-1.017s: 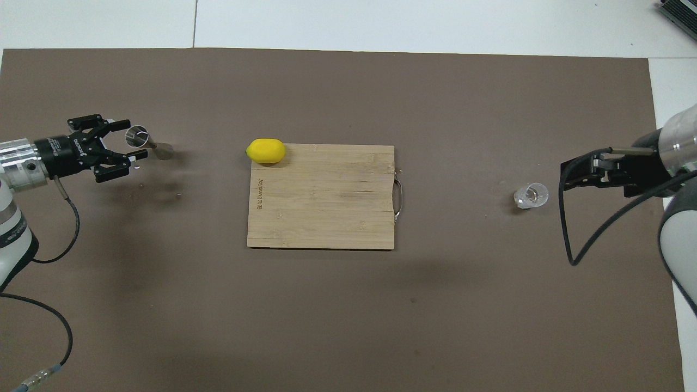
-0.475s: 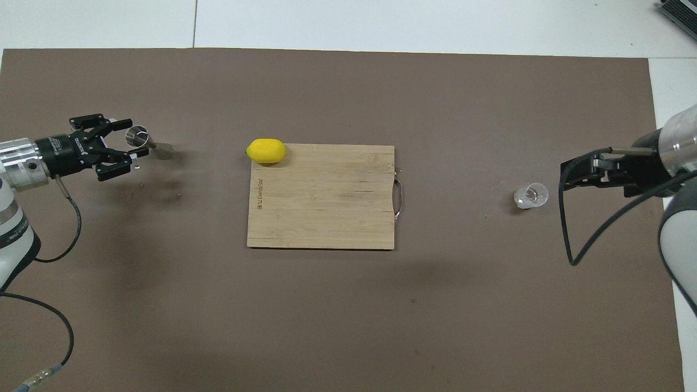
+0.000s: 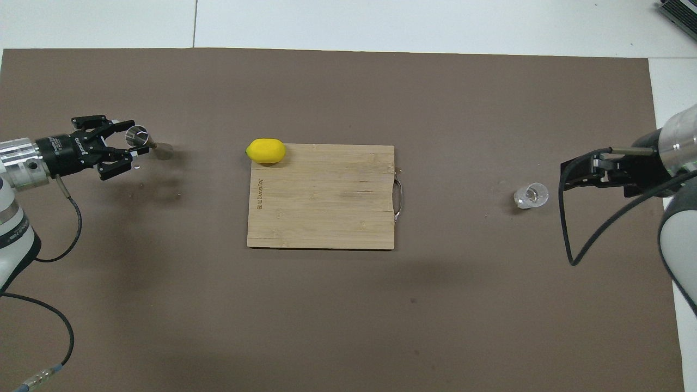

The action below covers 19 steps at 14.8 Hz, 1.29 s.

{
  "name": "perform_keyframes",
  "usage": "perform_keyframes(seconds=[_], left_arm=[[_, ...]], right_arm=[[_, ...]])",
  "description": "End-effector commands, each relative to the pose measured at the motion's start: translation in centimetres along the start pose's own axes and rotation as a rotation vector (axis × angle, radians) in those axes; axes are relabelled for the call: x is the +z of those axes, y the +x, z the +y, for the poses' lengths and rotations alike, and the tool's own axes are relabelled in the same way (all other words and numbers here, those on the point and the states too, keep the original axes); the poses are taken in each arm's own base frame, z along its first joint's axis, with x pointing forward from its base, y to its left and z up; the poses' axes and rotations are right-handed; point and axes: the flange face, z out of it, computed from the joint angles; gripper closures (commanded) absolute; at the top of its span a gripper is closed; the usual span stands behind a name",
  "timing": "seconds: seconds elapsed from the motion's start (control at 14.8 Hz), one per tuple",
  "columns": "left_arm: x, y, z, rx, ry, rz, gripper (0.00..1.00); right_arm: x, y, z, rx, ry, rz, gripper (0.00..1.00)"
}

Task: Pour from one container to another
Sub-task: 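Lift the dark cup with the left gripper and carry it over the board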

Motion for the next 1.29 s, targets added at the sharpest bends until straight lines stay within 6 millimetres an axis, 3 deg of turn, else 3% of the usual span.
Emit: perform_keyframes(seconds=[0.0,0.27,0.47,0.61,0.68,0.88,1.08,1.22], left_arm=[[0.1,-0.3,-0.5,-0.008,-0.013,-0.008,1.0],[0.8,-2.0,-0.7,0.018,0.023,-0.024,1.0],[2.0,-6.7,-0.8,0.11,0.096,-0.051,1.0],[3.7,-9.2,-2.3,0.153,0.154,-0.057,1.0],[4.6,-10.2,-3.3,0.167,0.185,-0.066,1.0],[8.7,-15.8,-7.7,0.209,0.252,-0.069,1.0],[13.7,-18.6,-12.4,0.195,0.318,-0.052,1.0],[17.5,-20.8,-16.5,0.242,0.33,-0.036,1.0]], right_arm=[[0.1,-0.1,0.0,-0.008,0.015,-0.005,0.0],[0.1,-0.1,0.0,-0.008,0.014,-0.005,0.0],[0.1,-0.1,0.0,-0.008,0.014,-0.005,0.0],[0.1,-0.1,0.0,-0.008,0.014,-0.005,0.0],[0.1,-0.1,0.0,-0.008,0.014,-0.005,0.0],[0.1,-0.1,0.2,-0.011,0.015,-0.005,0.0],[0.1,-0.1,0.3,-0.016,0.015,-0.007,0.0],[0.1,0.0,0.6,-0.014,0.015,-0.007,0.0]])
